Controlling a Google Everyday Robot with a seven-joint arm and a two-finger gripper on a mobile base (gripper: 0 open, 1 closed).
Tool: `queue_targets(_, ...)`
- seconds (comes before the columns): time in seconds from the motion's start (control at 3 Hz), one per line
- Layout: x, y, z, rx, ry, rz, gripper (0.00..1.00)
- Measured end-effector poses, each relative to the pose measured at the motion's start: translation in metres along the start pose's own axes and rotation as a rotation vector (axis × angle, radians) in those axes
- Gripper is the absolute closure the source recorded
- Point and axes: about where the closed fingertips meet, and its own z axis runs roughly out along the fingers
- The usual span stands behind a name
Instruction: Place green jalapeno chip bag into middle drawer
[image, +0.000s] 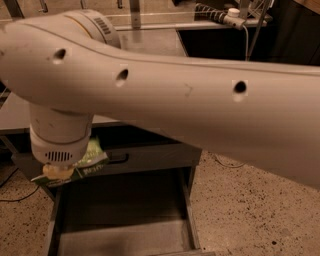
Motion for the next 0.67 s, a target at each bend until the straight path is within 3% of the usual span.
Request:
queue_targets(0.33, 0.0091, 0.0420, 0.0253, -0.071, -0.027, 0.077, 1.00)
queue_targets(0.67, 0.0091, 0.0421, 0.0254, -0.071, -0.027, 0.078, 1.00)
